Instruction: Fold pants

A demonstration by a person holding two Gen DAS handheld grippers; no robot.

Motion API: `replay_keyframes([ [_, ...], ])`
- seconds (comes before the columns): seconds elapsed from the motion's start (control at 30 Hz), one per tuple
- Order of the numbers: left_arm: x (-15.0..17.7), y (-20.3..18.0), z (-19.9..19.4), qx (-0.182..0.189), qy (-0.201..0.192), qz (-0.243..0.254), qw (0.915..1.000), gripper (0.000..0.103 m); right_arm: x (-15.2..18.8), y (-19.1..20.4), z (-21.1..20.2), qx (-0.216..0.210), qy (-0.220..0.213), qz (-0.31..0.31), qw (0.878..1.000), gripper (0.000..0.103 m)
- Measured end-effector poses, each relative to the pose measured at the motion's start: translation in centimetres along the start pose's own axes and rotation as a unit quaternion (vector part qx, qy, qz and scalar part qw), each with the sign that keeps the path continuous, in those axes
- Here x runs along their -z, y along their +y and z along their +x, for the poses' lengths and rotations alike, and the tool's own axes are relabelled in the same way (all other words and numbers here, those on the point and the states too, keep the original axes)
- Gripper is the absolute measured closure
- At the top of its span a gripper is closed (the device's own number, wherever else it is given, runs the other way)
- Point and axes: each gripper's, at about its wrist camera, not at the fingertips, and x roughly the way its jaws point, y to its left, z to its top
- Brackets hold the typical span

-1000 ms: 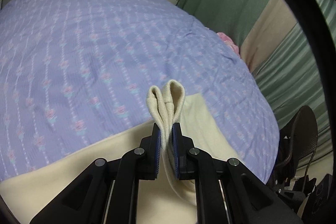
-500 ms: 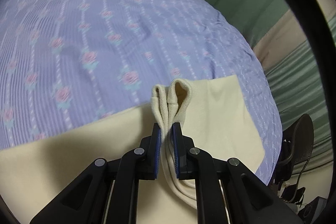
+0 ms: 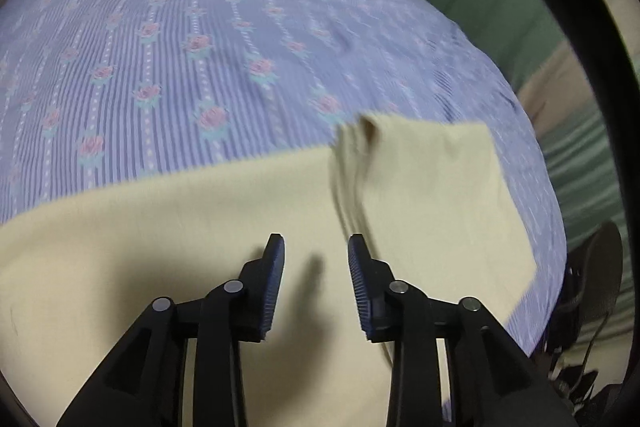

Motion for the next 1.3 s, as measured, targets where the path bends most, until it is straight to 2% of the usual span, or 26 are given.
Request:
replay_keyframes([
  [0.1,1.7,-1.7,-1.5,0.019,-0.002,0.009,0.9998,0.067,1.1,0.4,-1.4,-0.001,-0.004,-0.017,1.000,0.071],
  [0.2,3.0,-2.1,-3.4,0.028,-0.016,-0.007,0.9995,0.067,1.6,-2.2,-3.4,0.006,-0.013,0.011,1.000,0.071],
  [0.43,6.5,-3.2,-7.6,-0.050,-0.077,-0.031,0.9953,0.059,0.9,-6.1,-5.6,0.050,-0.007,0.048,0.998,0.070],
  [0.47,7.1,-3.1,-8.3,-0.063,-0.084,-0.037,0.9938,0.058,0.5,-6.3,-5.9,0.057,-0.008,0.049,0.997,0.068],
  [0.53,8.4,-2.6,-9.9,-0.087,-0.095,-0.040,0.9909,0.056,-0.7,-6.5,-6.1,0.063,-0.017,0.048,0.997,0.055],
  [0.67,10.0,-0.8,-12.9,-0.130,-0.120,-0.052,0.9829,0.045,-3.3,-4.2,-6.0,0.065,-0.045,0.047,0.996,0.052],
  [0.73,11.1,0.1,-14.0,-0.148,-0.126,-0.060,0.9790,0.044,-4.5,-2.6,-5.4,0.055,-0.052,0.045,0.996,0.047],
  [0.87,13.6,3.8,-16.6,-0.171,-0.142,-0.108,0.9689,0.042,-7.3,1.8,-3.7,0.051,-0.071,0.008,0.996,0.045],
  [1.0,16.6,8.3,-18.7,-0.151,-0.155,-0.187,0.9583,0.042,-9.4,5.4,-1.5,0.034,-0.065,-0.009,0.997,0.044],
  [1.13,19.5,12.6,-19.4,-0.132,-0.161,-0.261,0.9427,0.042,-10.7,8.0,1.0,0.005,-0.046,-0.009,0.999,0.044],
  [1.2,21.2,15.3,-19.2,-0.103,-0.165,-0.305,0.9322,0.042,-10.8,9.2,1.9,0.001,-0.037,-0.015,0.999,0.044],
  [1.27,22.4,17.4,-18.4,-0.058,-0.175,-0.346,0.9200,0.042,-11.0,10.5,3.1,-0.001,-0.028,-0.024,0.999,0.044],
  [1.3,23.1,18.7,-17.8,-0.043,-0.179,-0.375,0.9087,0.043,-11.1,11.1,3.7,-0.003,-0.026,-0.028,0.999,0.044],
])
